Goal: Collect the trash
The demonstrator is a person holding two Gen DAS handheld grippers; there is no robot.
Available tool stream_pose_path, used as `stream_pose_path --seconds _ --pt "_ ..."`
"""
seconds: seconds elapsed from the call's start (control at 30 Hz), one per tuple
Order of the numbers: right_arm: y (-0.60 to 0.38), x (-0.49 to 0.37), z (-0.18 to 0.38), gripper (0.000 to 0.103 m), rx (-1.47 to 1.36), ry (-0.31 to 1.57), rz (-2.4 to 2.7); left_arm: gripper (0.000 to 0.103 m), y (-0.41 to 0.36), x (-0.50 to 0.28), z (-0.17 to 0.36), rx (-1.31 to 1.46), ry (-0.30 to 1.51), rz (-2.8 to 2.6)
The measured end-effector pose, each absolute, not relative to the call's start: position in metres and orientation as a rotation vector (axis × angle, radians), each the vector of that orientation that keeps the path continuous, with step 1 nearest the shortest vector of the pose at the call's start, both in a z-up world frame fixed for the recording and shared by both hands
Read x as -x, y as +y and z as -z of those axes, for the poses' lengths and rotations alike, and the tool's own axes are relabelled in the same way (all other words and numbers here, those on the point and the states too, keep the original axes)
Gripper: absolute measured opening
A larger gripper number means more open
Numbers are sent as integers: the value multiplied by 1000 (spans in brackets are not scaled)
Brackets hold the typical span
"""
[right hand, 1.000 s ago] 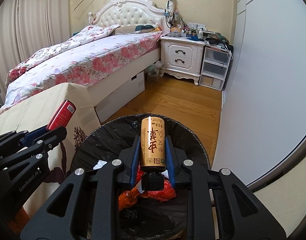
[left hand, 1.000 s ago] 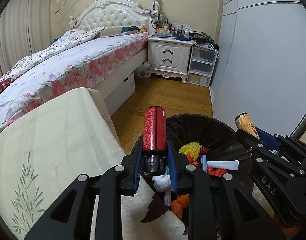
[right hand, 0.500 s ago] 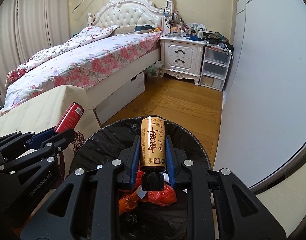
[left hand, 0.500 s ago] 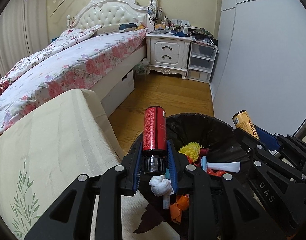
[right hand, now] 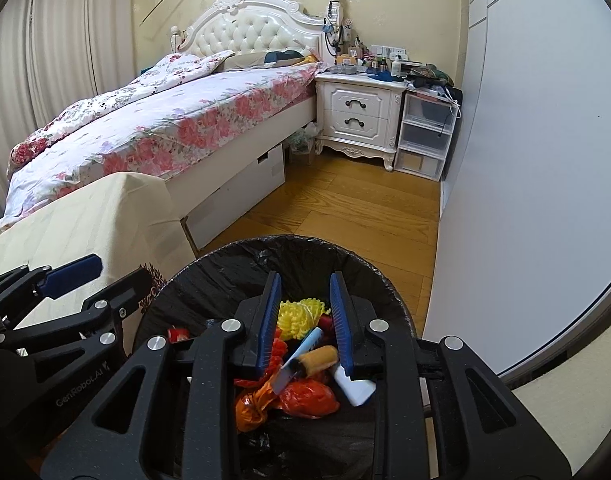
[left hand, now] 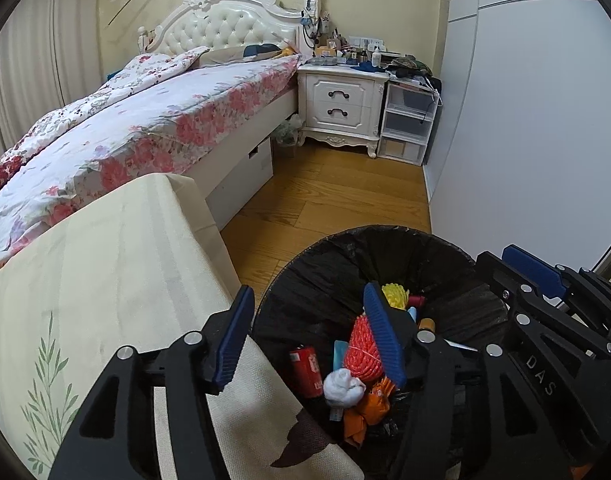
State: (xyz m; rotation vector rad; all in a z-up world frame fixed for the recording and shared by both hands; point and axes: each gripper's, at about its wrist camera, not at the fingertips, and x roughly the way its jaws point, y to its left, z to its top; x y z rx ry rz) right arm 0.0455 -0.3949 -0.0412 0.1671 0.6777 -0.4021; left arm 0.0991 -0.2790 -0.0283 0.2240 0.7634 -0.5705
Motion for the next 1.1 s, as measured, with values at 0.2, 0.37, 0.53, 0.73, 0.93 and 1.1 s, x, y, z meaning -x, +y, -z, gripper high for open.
stream_pose_path --seconds 0.2,0.37,0.53,0.73,0.93,1.1 --pt "-397 -41 36 46 -170 652 434 74 -277 -99 26 -223 755 555" --pt "-399 -38 32 55 -160 636 452 76 -275 -98 24 -230 748 533" --pt "-399 -32 27 64 -150 619 486 78 -267 -97 21 -220 741 507" --pt "-391 -26 21 72 -141 601 521 80 -256 -88 14 -218 712 487" --pt "-378 -17 17 78 -127 593 552 81 -238 -80 7 -189 696 476" --pt "-366 -6 18 78 -139 601 555 82 -223 -71 1 -187 673 468"
